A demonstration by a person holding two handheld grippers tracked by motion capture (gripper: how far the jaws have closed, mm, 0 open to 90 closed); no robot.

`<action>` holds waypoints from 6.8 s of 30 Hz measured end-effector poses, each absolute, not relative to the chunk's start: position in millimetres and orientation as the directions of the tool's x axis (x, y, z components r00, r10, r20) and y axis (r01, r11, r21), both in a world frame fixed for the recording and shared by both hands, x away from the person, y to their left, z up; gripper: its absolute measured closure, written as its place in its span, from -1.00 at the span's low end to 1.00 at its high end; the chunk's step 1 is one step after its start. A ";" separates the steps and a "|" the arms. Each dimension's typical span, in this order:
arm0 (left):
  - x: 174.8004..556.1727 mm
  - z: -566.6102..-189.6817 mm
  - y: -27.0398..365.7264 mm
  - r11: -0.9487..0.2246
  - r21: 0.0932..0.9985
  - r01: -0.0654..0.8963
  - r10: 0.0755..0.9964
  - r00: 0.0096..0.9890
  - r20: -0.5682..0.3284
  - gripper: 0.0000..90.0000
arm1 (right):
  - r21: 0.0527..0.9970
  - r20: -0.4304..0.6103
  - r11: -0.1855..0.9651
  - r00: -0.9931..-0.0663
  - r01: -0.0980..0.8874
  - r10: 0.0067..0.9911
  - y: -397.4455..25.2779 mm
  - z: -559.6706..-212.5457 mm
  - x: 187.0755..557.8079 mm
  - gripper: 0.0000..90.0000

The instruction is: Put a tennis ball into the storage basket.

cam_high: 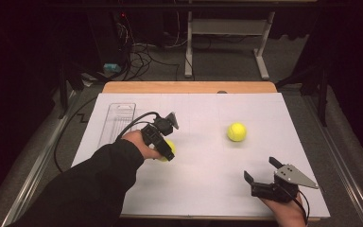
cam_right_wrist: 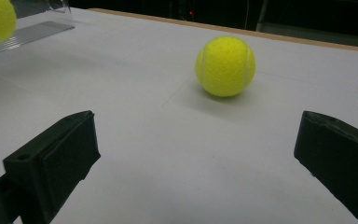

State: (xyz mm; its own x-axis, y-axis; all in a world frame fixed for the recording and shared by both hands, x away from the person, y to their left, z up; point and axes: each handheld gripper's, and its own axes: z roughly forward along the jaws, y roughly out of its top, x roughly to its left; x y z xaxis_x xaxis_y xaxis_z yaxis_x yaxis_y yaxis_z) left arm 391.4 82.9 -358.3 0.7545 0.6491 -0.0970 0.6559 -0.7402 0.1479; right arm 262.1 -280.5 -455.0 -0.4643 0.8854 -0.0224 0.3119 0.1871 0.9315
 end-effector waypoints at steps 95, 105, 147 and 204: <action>478.5 -367.9 220.5 -0.442 0.078 0.893 0.897 0.442 0.019 -0.42 | 0.924 -0.042 0.211 -0.464 0.320 0.885 -281.1 -458.8 262.9 -1.00; 481.3 -368.3 223.0 -0.432 0.089 0.897 0.901 0.433 0.011 -0.42 | 0.923 -0.040 0.209 -0.462 0.322 0.886 -281.3 -459.3 262.8 -1.00; 436.6 -358.5 139.1 -0.610 0.138 0.780 0.787 0.617 -0.010 -0.99 | 0.922 -0.039 0.211 -0.464 0.324 0.885 -279.5 -459.9 262.7 -1.00; 371.5 -394.9 62.0 -0.737 0.214 0.642 0.634 0.765 -0.111 -0.99 | 0.921 -0.036 0.206 -0.452 0.331 0.891 -278.7 -462.0 267.6 -1.00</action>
